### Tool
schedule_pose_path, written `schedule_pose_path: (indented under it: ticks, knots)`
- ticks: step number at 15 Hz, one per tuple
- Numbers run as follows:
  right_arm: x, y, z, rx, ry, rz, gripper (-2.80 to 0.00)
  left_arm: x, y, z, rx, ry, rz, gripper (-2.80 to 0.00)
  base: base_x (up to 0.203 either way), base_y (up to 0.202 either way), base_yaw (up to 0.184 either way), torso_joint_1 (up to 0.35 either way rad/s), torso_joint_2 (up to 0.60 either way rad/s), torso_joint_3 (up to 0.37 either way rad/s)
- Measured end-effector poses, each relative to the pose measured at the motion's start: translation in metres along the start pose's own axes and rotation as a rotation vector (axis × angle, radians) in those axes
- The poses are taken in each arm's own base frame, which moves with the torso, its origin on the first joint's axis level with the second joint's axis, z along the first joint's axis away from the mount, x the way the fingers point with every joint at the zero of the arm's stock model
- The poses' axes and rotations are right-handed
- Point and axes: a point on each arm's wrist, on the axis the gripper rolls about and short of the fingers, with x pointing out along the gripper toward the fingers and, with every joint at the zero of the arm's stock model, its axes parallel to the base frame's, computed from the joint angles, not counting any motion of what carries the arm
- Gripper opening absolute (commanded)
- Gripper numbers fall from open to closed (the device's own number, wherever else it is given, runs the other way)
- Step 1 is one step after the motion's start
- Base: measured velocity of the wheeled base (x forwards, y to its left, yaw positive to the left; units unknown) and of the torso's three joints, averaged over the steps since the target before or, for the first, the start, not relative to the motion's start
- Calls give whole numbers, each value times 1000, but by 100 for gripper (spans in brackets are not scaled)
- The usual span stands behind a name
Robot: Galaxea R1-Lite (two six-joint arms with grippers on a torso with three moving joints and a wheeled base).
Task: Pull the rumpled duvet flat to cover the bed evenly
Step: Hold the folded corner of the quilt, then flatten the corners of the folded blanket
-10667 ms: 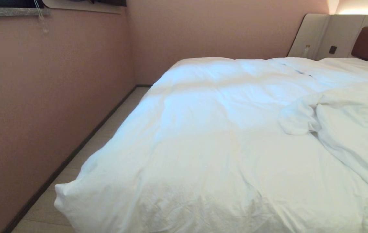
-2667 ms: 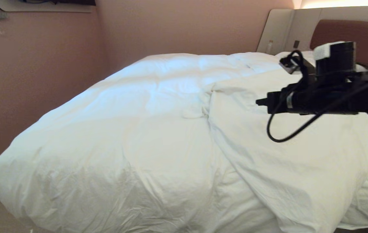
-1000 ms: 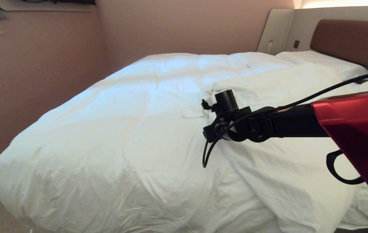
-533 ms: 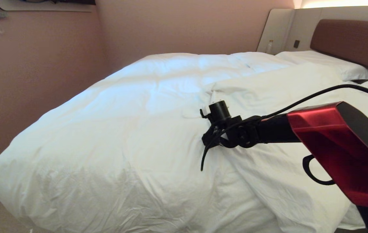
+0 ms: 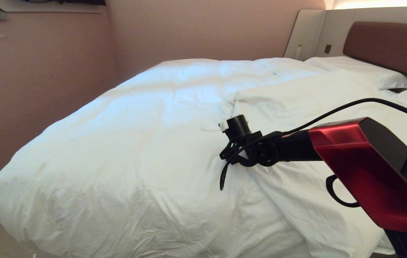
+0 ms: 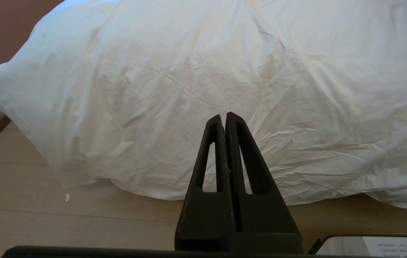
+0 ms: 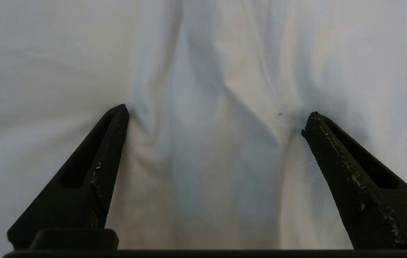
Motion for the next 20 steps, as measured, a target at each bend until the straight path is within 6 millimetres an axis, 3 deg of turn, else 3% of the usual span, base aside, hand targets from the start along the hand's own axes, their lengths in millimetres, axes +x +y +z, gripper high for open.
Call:
schedule_pose_path:
  ticks: [8, 17, 20]
  knots:
    - [12, -4, -6, -39, 27, -111, 0, 0, 0, 0, 0, 0, 0, -280, 0, 0, 0, 0, 0, 0]
    - [38, -47, -4, 2, 57, -236, 0, 0, 0, 0, 0, 0, 0, -280, 0, 0, 0, 0, 0, 0]
    - [38, -51, -2, 11, 56, -281, 0, 0, 0, 0, 0, 0, 0, -280, 0, 0, 0, 0, 0, 0]
